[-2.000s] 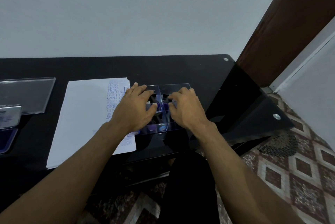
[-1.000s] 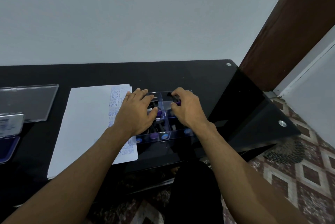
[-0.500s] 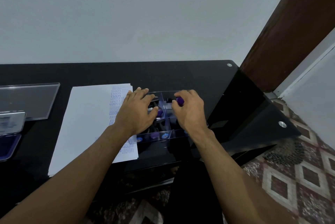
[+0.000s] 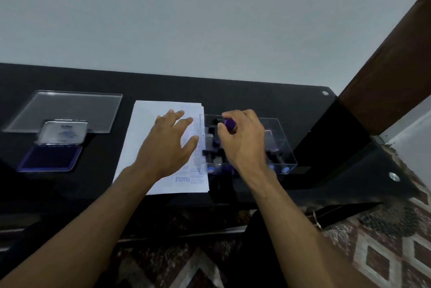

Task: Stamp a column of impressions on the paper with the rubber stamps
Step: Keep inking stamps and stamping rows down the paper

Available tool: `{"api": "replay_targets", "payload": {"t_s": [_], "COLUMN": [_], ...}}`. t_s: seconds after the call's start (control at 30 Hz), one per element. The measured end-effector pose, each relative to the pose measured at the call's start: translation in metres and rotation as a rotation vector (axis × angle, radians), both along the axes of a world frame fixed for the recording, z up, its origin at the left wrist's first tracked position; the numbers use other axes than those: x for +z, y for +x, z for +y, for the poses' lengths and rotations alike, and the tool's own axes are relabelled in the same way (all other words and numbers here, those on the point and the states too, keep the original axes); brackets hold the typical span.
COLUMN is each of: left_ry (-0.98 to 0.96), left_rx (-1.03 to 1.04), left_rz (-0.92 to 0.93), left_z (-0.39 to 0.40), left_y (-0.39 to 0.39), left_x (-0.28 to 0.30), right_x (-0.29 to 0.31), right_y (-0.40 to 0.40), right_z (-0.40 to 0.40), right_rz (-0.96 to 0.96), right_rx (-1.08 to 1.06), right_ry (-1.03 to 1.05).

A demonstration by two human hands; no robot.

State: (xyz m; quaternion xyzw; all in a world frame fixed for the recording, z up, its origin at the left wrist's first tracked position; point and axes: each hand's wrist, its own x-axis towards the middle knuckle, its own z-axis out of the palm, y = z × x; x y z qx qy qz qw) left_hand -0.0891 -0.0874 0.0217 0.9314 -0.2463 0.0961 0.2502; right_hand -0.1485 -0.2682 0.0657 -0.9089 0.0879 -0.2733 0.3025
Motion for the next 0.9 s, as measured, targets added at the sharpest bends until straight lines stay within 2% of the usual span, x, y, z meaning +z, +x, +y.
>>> {"api": "replay_targets", "payload": {"t_s": [0.5,0.7,0.9], "left_ry": [0.096,0.144,0.177], "left_rx": [0.366,0.491,0.530], "left_rz": [0.051,0.112,0.123], "left_z": [0.225,0.290,0.333], "left_y": [-0.037,-0.043,-0.038], "left_x": [-0.014,-0.038,-0.054], "right_x": [-0.020,-0.025,-0.025], "right_y": [0.029,0.043,0.060], "right_z": [0.196,0.256,0.292], "right_rz": [0.068,0.101,0.148], "right_rx": [0.406,0.513,0.569], "right_ry": [0.060,0.039,0.006]}}
